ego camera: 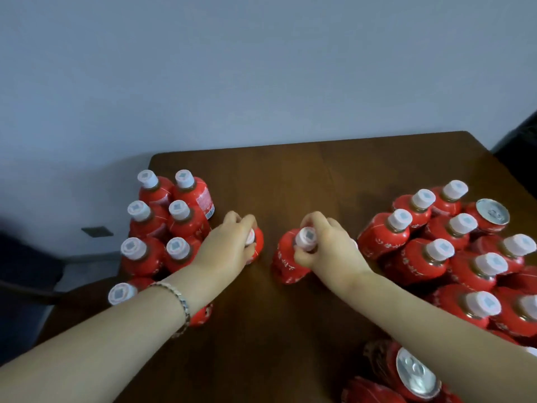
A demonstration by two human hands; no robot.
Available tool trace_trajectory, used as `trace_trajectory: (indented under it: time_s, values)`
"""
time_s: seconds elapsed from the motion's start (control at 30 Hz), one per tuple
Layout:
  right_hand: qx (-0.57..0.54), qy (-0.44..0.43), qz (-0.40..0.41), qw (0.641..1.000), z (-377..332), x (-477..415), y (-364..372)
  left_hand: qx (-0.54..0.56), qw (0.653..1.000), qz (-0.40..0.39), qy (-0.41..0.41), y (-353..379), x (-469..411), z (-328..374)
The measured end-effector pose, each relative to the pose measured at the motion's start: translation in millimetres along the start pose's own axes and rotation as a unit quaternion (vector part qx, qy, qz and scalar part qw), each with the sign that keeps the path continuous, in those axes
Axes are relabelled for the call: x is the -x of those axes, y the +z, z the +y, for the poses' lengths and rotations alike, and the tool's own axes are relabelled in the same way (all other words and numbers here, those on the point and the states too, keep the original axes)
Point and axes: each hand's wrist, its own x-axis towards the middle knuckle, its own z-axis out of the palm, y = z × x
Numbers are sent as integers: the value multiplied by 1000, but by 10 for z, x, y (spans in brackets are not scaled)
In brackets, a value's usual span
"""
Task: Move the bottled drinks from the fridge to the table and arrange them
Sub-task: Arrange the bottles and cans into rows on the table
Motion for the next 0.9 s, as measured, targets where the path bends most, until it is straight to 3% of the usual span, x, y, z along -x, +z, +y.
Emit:
trace_trajectory:
  time_s: [0.4, 0.5, 0.57, 0.67, 0.83, 0.9]
  values:
    - [-124, -35, 49, 990, -389, -1424, 579, -160, 984, 64, 36, -108, -477, -520]
    - [-123, 14, 2, 992, -273, -1583, 740, -213, 973, 79, 46, -88, -473, -601]
    - [-223, 72, -61, 970, -244, -1603, 819, -207, 975, 76, 39, -45, -474, -674]
    - [-305, 93, -85, 944, -271, -1669, 891, -180, 980, 89, 0, -44, -482, -737]
    - [-256, 94, -107, 956, -450, -1683, 967, -132, 987, 95, -17, -23, -447, -741]
    - [-293, 123, -101, 943, -454, -1639, 1026, -125, 987, 103, -15, -15, -444, -755]
